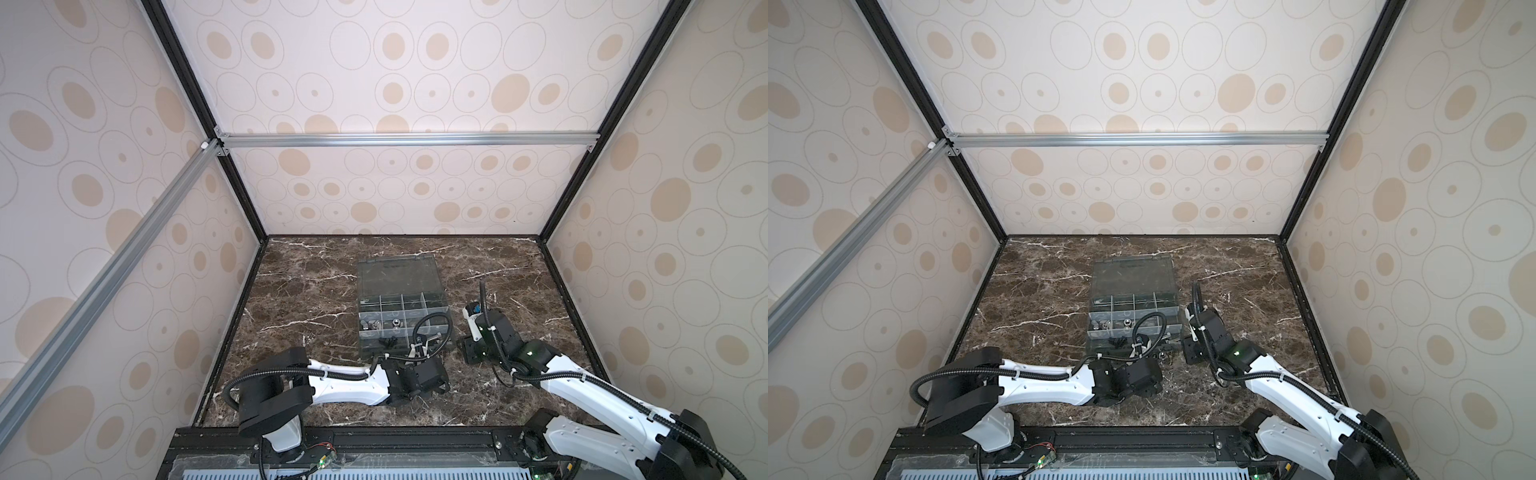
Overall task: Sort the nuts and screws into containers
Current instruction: 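Lift the hex nut with the left gripper over the hex nut compartment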
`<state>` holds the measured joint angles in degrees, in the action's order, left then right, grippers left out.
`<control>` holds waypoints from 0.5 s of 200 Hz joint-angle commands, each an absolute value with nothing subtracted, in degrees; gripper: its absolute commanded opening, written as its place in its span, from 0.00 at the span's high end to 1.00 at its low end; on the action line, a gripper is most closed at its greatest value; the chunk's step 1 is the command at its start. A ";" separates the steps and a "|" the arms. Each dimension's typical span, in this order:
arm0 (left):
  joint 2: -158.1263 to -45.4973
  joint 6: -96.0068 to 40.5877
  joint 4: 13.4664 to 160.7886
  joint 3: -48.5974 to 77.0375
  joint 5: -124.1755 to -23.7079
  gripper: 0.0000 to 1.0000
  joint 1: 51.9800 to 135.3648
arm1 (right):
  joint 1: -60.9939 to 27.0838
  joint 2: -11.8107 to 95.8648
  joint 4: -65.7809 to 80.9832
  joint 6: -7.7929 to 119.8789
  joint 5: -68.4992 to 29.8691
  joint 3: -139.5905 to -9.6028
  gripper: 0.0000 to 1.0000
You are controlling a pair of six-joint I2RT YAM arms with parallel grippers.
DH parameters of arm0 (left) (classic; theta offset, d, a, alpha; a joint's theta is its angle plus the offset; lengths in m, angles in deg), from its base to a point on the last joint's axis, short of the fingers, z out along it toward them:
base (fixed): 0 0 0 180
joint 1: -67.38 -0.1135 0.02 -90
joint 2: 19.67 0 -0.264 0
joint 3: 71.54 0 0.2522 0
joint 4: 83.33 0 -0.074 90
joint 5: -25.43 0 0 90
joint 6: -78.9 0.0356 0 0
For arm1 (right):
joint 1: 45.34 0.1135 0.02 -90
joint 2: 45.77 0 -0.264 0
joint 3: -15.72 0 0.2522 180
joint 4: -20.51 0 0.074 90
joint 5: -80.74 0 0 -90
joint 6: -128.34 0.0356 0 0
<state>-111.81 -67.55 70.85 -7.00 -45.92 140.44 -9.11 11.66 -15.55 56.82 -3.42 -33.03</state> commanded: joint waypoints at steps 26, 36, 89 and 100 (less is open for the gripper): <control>-106.86 -61.72 69.24 -0.41 -40.31 0.77 138.30 | -9.97 10.50 -16.57 57.50 -2.26 -32.15 0.57; -105.92 -60.69 69.61 0.05 -40.23 0.77 137.14 | -9.93 10.31 -16.54 57.59 -2.06 -32.06 0.56; -103.17 -54.31 71.74 1.99 -41.30 0.78 127.34 | -10.01 7.64 -14.99 57.27 -1.77 -30.37 0.56; -103.08 -53.11 72.70 1.99 -41.78 0.78 124.81 | -10.01 6.61 -14.31 56.82 -1.82 -29.66 0.56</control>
<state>-104.18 -57.60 71.16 -0.09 -42.44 129.31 -9.46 8.90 -15.25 57.15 -2.65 -31.17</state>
